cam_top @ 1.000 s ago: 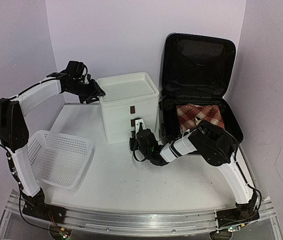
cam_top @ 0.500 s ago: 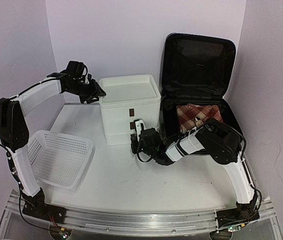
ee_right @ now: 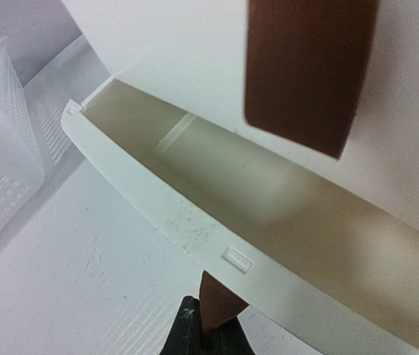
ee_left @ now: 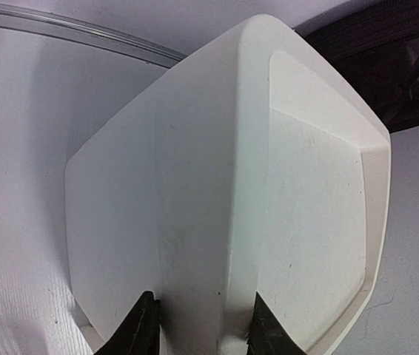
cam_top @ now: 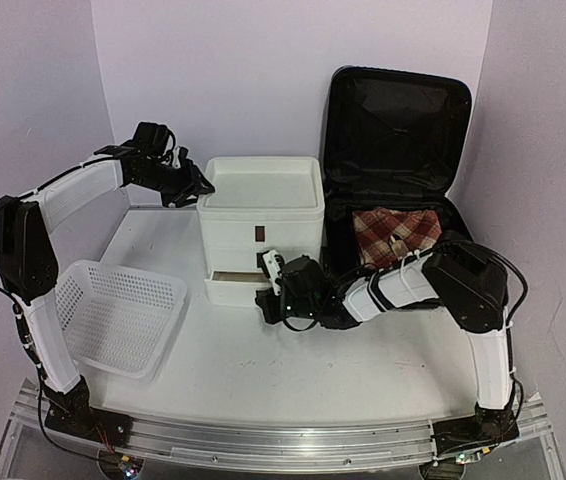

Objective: Open, take out, and arrange the luggage

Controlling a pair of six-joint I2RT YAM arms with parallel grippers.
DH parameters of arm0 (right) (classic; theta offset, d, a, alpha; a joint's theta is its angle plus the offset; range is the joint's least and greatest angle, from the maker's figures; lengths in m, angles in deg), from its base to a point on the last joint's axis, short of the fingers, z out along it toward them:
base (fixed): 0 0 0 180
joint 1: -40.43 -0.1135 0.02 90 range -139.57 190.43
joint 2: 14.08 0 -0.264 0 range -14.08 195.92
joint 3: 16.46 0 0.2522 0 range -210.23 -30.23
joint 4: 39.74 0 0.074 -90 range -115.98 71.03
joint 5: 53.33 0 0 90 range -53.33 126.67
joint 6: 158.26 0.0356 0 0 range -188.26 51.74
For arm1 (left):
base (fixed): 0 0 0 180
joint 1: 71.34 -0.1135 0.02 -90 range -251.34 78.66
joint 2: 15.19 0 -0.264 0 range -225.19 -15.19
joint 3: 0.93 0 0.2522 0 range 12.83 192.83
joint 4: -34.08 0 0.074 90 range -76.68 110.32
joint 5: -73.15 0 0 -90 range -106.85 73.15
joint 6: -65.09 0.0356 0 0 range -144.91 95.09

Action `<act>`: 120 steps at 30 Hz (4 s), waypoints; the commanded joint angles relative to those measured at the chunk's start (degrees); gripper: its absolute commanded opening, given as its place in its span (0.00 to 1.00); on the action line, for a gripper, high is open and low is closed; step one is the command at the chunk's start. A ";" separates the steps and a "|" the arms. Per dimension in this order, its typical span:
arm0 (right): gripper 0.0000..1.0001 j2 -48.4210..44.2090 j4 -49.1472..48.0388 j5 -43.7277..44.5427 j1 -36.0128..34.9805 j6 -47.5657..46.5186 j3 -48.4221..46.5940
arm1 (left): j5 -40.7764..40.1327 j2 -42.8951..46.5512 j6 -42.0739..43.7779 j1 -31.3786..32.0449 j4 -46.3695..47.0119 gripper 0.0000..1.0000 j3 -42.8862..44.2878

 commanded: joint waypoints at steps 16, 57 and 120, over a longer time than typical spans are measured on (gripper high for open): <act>0.76 -25.92 27.98 8.06 -6.43 -7.08 3.08 | 4.55 -1.62 -2.05 0.78 -6.34 0.28 -2.17; 0.44 1.73 80.95 3.61 40.13 -16.14 -42.36 | 5.44 -2.31 -2.19 0.83 -6.17 0.29 -2.29; 0.27 -22.44 68.69 -14.04 39.96 -14.94 -26.48 | 5.47 -1.54 -2.53 0.82 -6.01 0.29 -2.60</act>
